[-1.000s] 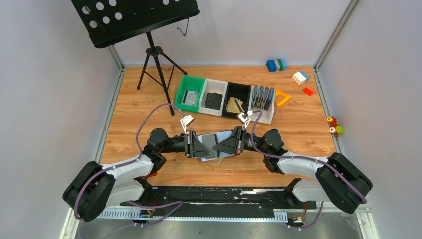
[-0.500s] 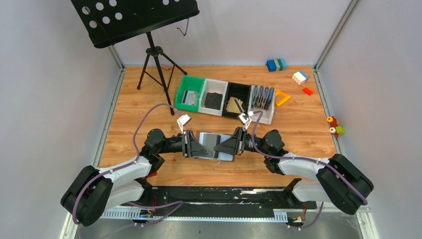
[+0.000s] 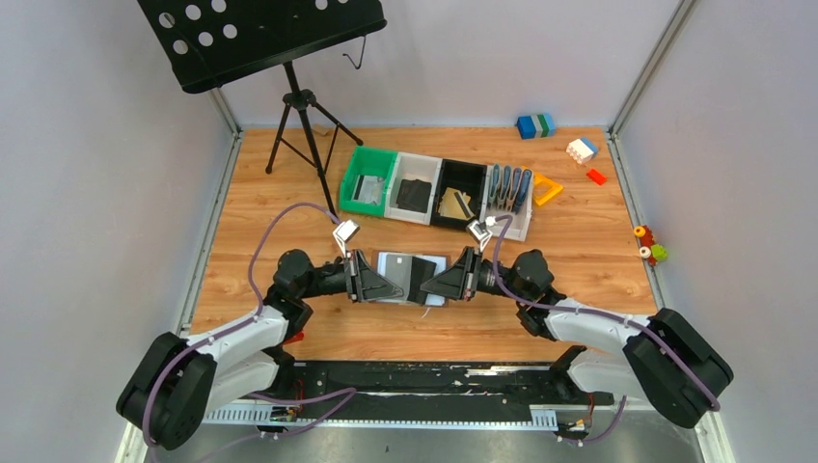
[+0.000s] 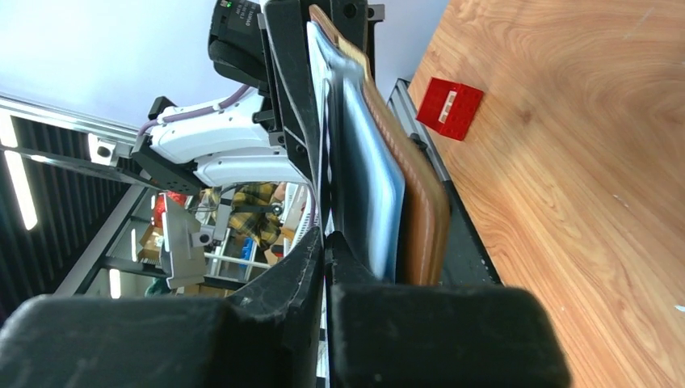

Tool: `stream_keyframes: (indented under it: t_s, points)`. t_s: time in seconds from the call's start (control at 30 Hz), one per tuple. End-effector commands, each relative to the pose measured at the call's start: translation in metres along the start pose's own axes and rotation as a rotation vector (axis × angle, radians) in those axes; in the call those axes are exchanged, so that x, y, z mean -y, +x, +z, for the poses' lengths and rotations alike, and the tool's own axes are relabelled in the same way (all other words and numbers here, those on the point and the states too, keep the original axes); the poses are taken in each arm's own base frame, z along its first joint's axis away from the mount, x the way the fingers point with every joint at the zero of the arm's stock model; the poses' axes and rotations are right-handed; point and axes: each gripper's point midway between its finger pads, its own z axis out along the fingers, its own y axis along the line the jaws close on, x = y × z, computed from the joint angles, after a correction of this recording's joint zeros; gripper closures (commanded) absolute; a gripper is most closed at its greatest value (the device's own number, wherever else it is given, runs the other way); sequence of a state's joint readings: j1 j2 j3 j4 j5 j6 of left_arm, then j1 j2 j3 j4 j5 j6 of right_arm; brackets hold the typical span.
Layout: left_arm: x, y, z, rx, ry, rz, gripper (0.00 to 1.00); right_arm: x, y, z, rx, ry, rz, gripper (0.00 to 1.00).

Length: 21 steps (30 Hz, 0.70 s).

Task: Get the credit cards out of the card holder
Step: Remove the credit card from the card holder, then place the credit card in the storage box.

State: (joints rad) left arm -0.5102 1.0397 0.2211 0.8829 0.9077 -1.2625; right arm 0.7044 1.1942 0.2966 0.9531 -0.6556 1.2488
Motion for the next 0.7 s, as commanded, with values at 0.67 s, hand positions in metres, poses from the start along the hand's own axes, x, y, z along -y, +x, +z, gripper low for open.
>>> stream_keyframes:
  t_s: [0.67]
  points:
    - [-0.119, -0.009, -0.063, -0.031, -0.719, 0.101, 0.82, 0.070, -0.130, 0.006, 0.131, 0.699, -0.362, 1.00]
